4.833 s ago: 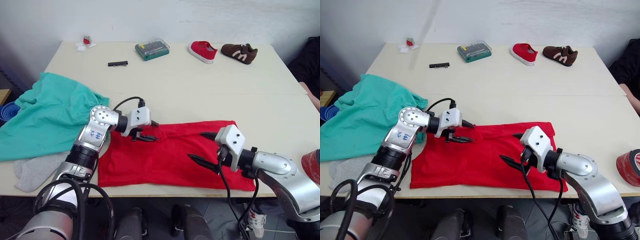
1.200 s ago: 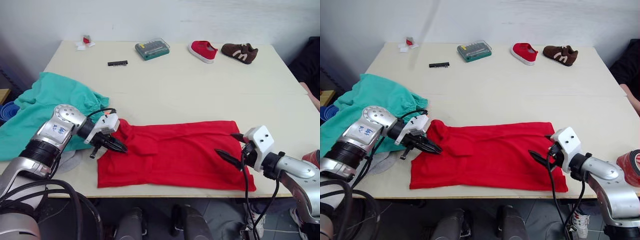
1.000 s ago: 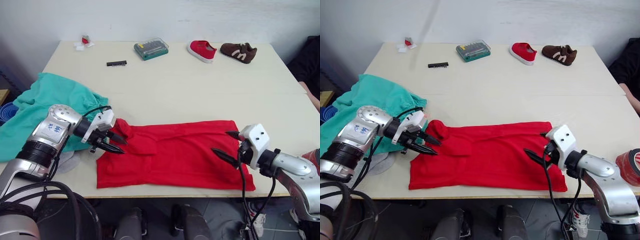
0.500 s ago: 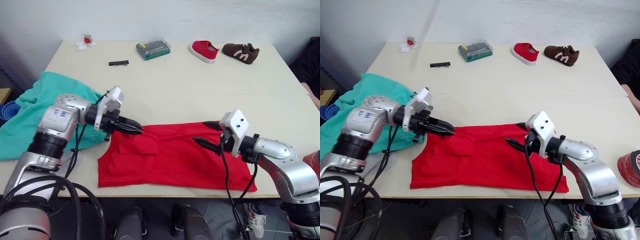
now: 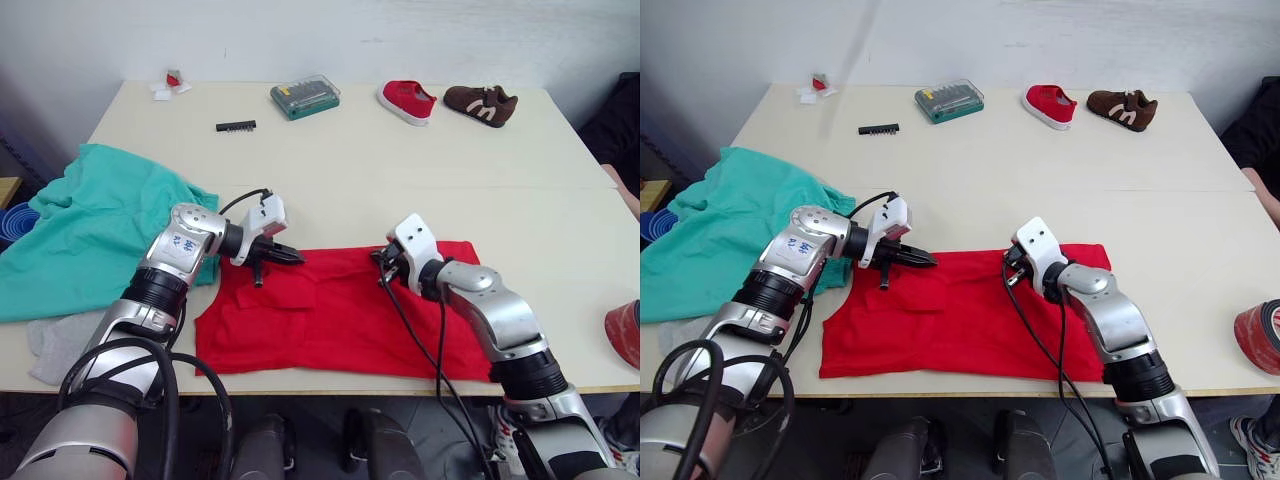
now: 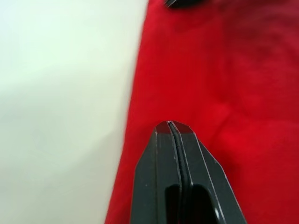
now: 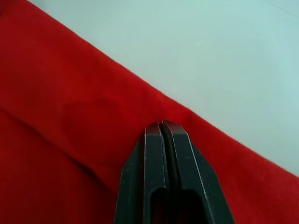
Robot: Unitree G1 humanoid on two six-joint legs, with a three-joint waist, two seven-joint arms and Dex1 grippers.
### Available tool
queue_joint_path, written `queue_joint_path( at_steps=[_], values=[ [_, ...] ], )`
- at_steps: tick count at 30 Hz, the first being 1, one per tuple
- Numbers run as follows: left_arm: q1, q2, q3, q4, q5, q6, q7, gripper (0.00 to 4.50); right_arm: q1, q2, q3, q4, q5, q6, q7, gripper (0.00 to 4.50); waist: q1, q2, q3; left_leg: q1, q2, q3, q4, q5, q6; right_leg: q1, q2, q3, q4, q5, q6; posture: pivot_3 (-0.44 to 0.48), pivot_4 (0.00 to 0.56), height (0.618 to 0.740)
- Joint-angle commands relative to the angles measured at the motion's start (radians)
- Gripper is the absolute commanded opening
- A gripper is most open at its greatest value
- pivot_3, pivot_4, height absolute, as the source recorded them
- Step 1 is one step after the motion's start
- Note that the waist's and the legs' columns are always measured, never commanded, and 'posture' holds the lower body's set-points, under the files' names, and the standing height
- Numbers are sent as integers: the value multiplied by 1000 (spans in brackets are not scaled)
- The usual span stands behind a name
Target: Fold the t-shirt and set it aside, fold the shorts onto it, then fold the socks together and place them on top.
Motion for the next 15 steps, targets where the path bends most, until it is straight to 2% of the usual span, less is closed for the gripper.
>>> queue_joint_path(
  at_steps=[1,9,15],
  values=[
    [-7,11,28,11,40,-27,45,0,25,-15,-34,12,-46,15,-51,64,0,0,0,0,0,0,0,0,0,0,0,0,0,0,0,0,150,740],
    [116,147,75,-108,72,-24,40,0,161,-67,-235,-16,-79,55,-195,64,1,0,0,2,0,0,-1,0,-1,2,-1,1,0,0,0,0,150,740],
    [121,123,164,-119,39,-2,131,0,220,-68,-305,-33,-81,5,-223,64,4,0,-1,3,0,-2,-2,0,-1,2,-2,1,0,0,0,0,150,740]
  ],
)
